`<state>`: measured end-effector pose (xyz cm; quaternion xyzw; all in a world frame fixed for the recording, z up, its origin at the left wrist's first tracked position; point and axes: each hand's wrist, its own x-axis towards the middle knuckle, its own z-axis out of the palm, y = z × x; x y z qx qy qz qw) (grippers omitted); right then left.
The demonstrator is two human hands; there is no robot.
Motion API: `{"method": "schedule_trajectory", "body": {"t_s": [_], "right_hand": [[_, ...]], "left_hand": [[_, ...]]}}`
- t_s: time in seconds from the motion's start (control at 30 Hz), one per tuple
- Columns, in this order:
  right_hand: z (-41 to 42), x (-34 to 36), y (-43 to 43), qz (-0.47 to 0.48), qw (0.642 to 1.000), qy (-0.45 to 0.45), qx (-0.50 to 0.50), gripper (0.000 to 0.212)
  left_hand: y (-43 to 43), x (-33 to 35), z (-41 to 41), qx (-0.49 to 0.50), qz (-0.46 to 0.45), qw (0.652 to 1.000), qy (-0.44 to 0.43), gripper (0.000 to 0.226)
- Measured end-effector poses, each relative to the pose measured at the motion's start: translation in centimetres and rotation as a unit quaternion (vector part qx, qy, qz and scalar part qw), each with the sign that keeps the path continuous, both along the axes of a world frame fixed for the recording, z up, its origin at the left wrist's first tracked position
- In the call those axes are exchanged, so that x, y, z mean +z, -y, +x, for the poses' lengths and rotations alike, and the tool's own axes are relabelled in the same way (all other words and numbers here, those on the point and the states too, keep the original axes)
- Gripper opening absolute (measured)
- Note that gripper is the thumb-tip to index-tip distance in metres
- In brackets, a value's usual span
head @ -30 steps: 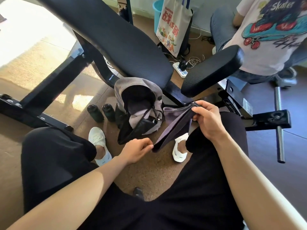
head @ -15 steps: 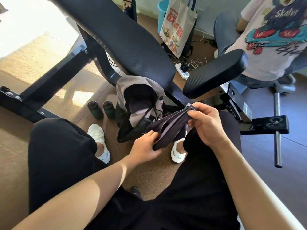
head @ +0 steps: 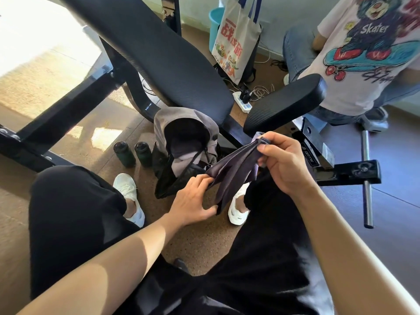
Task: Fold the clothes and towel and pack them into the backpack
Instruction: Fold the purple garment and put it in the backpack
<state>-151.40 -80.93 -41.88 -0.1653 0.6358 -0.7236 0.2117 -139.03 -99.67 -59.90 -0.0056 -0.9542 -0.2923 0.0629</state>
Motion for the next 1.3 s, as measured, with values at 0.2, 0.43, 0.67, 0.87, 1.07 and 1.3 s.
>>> {"method": "schedule_trajectory", "body": {"t_s": [0.2, 0.43, 0.67, 0.87, 1.07, 1.3], "right_hand": [[-0.4, 0.6, -0.2, 0.004, 1.0, -0.013, -0.016, 0.007], [-1.0, 1.1, 0.0, 0.006, 0.999, -0.019, -0.032, 0.008], [-2.9, 0.4, -0.1, 0.041, 0.994, -0.048, -0.088, 0.008], [-5.2, -2.5, -0.4, 0.16, 0.969, -0.115, -0.149, 0.015], [-5.7, -5.4, 0.7, 0.198, 0.968, -0.096, -0.123, 0.014], [-6.1, -6.6, 2.7, 0.177, 0.974, -0.043, -0.138, 0.009]], "left_hand": [[-0.3, 0.6, -0.1, 0.008, -0.073, 0.997, -0.011, 0.064], [0.3, 0.8, -0.2, 0.094, -0.067, 0.992, -0.046, 0.021], [2.6, 0.7, -0.2, 0.192, 0.014, 0.979, -0.068, 0.017], [7.6, 2.1, -1.2, 0.247, 0.102, 0.963, -0.017, 0.014], [13.0, 6.3, -1.8, 0.238, 0.197, 0.949, 0.06, 0.025], [17.1, 9.9, -1.7, 0.192, 0.286, 0.934, 0.096, 0.008]]}}
